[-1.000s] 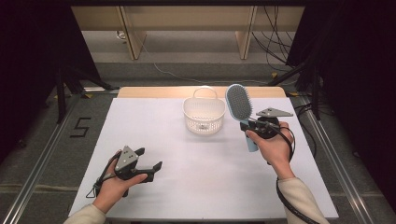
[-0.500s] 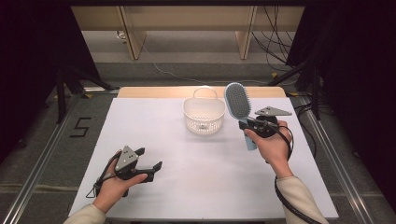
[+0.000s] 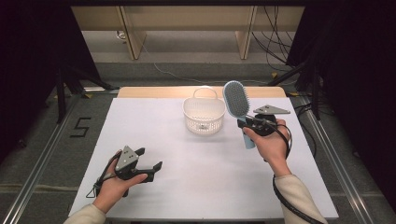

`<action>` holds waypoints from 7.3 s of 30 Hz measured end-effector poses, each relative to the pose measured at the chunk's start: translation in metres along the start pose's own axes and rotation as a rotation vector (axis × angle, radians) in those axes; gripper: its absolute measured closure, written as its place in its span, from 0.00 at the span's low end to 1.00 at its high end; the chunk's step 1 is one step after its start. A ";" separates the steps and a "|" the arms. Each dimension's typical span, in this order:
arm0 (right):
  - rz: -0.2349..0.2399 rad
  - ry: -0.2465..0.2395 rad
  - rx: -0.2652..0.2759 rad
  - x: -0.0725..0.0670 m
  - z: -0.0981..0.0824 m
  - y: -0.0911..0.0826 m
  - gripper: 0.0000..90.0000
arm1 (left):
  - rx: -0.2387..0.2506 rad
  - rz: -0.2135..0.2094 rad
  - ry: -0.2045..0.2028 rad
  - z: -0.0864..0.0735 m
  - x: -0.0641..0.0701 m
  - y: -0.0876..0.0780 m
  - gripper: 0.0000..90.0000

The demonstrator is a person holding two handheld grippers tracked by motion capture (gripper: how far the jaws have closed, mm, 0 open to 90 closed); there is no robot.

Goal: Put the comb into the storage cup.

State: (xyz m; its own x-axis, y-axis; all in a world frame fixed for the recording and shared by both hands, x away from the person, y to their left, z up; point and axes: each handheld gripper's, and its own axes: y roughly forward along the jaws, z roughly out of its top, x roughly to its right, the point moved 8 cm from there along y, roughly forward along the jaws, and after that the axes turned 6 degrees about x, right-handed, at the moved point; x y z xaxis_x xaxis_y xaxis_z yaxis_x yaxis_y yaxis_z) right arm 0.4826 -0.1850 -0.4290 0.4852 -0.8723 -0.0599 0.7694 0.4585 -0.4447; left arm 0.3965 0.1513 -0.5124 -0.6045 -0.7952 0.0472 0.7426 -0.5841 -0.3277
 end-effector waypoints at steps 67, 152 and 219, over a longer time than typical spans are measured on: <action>0.001 0.005 0.044 -0.006 0.021 0.019 0.79 | -0.001 0.001 -0.004 -0.001 0.000 0.000 0.16; 0.001 0.008 0.087 -0.019 0.052 0.052 0.79 | 0.002 -0.003 -0.010 -0.001 0.001 0.001 0.16; -0.007 0.000 0.118 -0.026 0.081 0.075 0.79 | 0.001 -0.011 -0.009 -0.001 0.003 0.002 0.16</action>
State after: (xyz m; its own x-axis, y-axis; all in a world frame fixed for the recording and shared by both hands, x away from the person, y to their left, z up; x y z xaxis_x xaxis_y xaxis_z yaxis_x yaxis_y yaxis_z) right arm 0.5609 -0.1143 -0.3884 0.4799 -0.8754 -0.0576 0.8162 0.4696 -0.3365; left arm 0.3959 0.1485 -0.5137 -0.6100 -0.7902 0.0590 0.7363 -0.5927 -0.3266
